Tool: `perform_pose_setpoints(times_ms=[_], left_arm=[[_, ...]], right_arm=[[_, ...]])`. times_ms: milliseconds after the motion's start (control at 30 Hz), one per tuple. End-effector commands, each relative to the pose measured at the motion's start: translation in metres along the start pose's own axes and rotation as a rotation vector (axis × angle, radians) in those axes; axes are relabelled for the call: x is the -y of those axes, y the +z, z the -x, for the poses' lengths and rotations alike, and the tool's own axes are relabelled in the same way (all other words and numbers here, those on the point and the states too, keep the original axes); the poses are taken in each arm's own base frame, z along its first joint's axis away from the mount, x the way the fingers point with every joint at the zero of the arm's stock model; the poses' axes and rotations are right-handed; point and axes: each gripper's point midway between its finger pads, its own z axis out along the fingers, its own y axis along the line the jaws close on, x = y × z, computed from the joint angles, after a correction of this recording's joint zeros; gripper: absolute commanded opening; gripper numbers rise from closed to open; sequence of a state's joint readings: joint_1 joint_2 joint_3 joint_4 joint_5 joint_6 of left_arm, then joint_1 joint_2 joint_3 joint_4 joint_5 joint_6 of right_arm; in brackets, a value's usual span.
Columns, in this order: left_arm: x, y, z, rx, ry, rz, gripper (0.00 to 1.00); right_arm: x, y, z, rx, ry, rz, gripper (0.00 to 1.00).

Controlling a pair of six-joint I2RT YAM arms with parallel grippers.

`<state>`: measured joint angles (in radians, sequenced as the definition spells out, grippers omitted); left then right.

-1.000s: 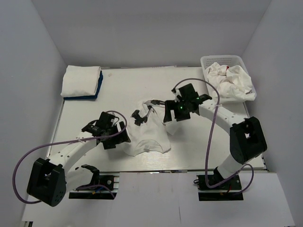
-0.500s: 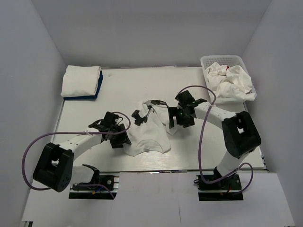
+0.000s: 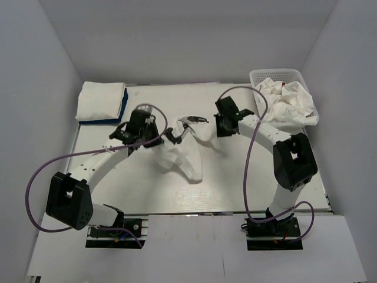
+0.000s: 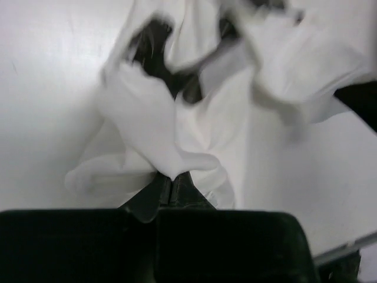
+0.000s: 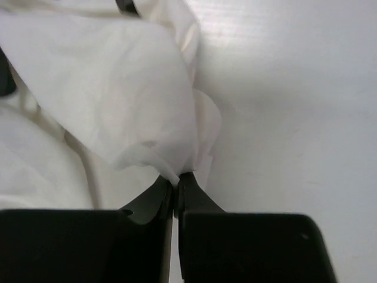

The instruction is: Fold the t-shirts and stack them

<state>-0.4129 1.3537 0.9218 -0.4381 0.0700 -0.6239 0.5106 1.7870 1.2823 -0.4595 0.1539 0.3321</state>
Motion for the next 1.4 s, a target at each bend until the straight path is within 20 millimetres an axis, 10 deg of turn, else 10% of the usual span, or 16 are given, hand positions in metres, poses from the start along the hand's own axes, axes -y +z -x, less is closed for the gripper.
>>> perform_pose_setpoints(times_ms=[0, 133, 333, 667, 833, 967, 1067, 1200, 1367], left_arm=[[0.023, -0.041, 0.105, 0.31, 0.087, 0.062, 0.0], [0.031, -0.1, 0.191, 0.527, 0.107, 0.243, 0.0], [0.015, -0.174, 0.238, 0.721, 0.09, 0.431, 0.0], [0.009, -0.305, 0.234, 0.994, 0.002, 0.373, 0.0], [0.023, -0.36, 0.218, 1.104, 0.009, 0.187, 0.0], [0.029, -0.36, 0.216, 1.101, 0.027, 0.142, 0.0], [0.034, -0.325, 0.22, 1.02, 0.051, 0.165, 0.0], [0.021, -0.262, 0.218, 0.882, 0.01, 0.261, 0.0], [-0.03, -0.099, 0.17, 0.509, -0.034, 0.426, 0.0]], right_arm=[[0.019, -0.056, 0.111, 0.321, -0.004, -0.154, 0.0], [0.065, -0.121, 0.18, 0.558, 0.062, -0.42, 0.0], [0.111, -0.225, 0.22, 0.805, 0.137, -0.602, 0.0], [0.153, -0.391, 0.185, 1.14, 0.234, -0.664, 0.0], [0.146, -0.435, 0.161, 1.26, 0.217, -0.528, 0.0], [0.134, -0.433, 0.158, 1.275, 0.173, -0.442, 0.0], [0.125, -0.403, 0.165, 1.218, 0.147, -0.408, 0.0], [0.107, -0.312, 0.172, 1.014, 0.123, -0.342, 0.0], [0.098, -0.157, 0.136, 0.668, 0.112, -0.277, 0.0]])
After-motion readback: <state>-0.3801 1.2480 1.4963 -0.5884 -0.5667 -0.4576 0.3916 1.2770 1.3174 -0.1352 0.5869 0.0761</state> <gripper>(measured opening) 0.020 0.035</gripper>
